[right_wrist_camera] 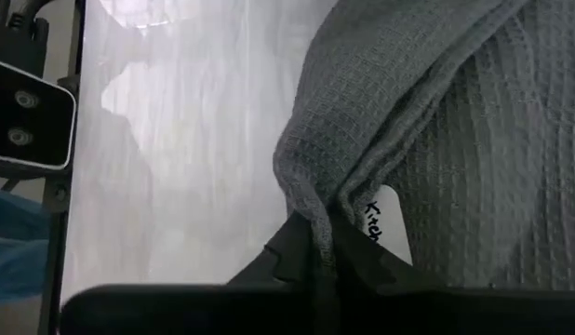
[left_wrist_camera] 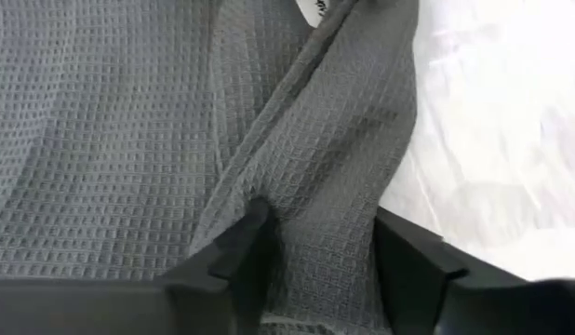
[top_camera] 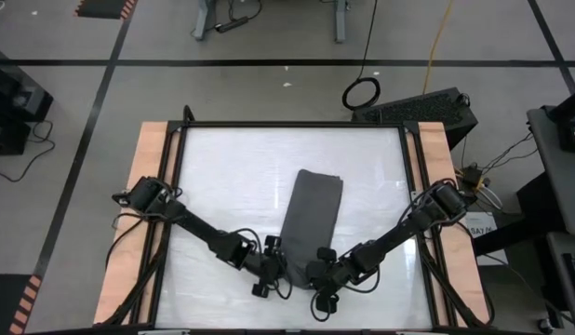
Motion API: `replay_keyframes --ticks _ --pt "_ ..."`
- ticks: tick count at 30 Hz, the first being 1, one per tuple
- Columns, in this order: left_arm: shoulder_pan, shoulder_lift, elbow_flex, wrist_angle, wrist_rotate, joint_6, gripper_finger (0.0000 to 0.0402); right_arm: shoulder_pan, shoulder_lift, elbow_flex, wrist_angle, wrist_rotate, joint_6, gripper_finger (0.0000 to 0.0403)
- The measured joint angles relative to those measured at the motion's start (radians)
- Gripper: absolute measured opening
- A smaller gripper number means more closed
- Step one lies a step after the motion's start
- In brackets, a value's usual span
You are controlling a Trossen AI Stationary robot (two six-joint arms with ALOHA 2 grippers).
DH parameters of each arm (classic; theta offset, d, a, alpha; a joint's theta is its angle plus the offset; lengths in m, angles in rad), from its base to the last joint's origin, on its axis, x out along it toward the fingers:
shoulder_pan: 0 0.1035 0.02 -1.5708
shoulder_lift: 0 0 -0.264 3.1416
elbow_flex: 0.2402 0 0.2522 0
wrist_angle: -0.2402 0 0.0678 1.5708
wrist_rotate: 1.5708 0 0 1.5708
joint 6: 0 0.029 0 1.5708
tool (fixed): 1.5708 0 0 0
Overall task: Roll towel into tight, uniform cylinder
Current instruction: Roll the gray towel
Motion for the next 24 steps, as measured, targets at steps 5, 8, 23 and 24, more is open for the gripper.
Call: replay_keyframes --ticks 5,8,23,24 --pt "-0.002 0.000 0.000 -0.007 0.010 -0.050 0.0108 0.002 -0.045 0.000 -0.079 0.002 0.005 0.0086" --pt "-0.002 -0.008 -0.001 -0.011 0.021 -0.082 0.0069 0.017 -0.094 -0.002 -0.167 0.003 0.036 0.0143" --pt "0.007 -0.032 -0.004 -0.011 0.158 -0.399 0.0023 0.156 -0.134 -0.001 0.013 0.274 -0.152 0.0327" --pt "0.010 -0.032 -0.004 -0.010 0.160 -0.419 0.0023 0.160 -0.116 -0.001 0.028 0.281 -0.149 0.0326"
